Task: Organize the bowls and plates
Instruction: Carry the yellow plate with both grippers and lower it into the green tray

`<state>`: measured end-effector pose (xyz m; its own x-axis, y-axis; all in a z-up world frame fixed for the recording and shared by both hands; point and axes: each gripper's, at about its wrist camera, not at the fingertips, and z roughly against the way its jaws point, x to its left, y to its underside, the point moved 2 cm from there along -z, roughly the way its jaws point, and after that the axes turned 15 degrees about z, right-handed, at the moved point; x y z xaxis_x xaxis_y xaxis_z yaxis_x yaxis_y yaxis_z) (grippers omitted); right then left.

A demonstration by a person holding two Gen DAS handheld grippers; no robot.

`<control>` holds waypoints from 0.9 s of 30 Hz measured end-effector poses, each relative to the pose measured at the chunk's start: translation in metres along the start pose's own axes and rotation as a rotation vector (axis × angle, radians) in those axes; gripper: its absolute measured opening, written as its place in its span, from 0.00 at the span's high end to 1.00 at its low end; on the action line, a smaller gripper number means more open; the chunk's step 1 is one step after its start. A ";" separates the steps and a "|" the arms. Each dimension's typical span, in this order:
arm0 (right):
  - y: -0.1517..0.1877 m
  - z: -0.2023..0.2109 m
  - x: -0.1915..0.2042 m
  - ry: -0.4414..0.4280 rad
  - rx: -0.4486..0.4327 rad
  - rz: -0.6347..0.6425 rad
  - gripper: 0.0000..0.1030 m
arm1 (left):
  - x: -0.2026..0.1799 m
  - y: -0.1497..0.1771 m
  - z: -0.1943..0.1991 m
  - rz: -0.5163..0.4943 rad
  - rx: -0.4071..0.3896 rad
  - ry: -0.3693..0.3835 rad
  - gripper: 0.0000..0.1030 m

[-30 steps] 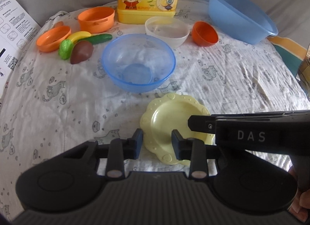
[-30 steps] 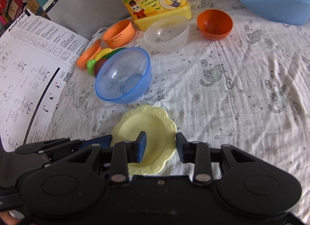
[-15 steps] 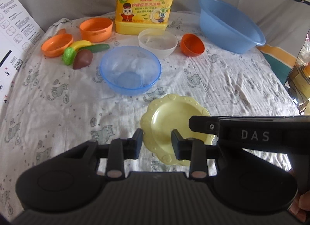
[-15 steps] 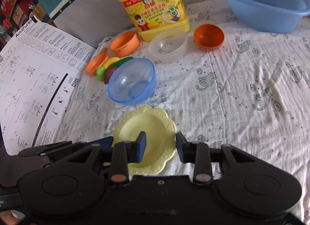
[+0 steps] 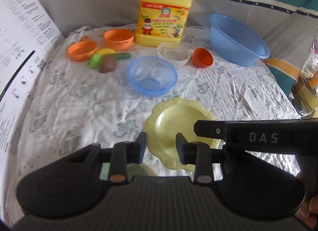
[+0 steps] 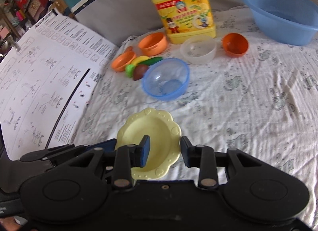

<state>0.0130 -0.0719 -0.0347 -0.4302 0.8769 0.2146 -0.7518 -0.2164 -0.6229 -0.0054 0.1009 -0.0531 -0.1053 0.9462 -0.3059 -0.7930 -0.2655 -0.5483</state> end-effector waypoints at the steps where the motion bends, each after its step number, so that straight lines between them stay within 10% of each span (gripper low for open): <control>1: 0.000 0.000 0.005 -0.007 0.003 0.009 0.67 | 0.005 0.001 0.004 0.008 -0.003 -0.002 0.69; 27: 0.030 -0.047 0.108 -0.118 0.204 0.170 0.67 | 0.109 0.054 0.041 0.116 0.057 -0.079 0.69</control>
<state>-0.0322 0.0366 -0.0653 -0.6048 0.7673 0.2131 -0.7436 -0.4484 -0.4959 -0.0839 0.1970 -0.0838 -0.2435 0.9219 -0.3015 -0.8050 -0.3655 -0.4674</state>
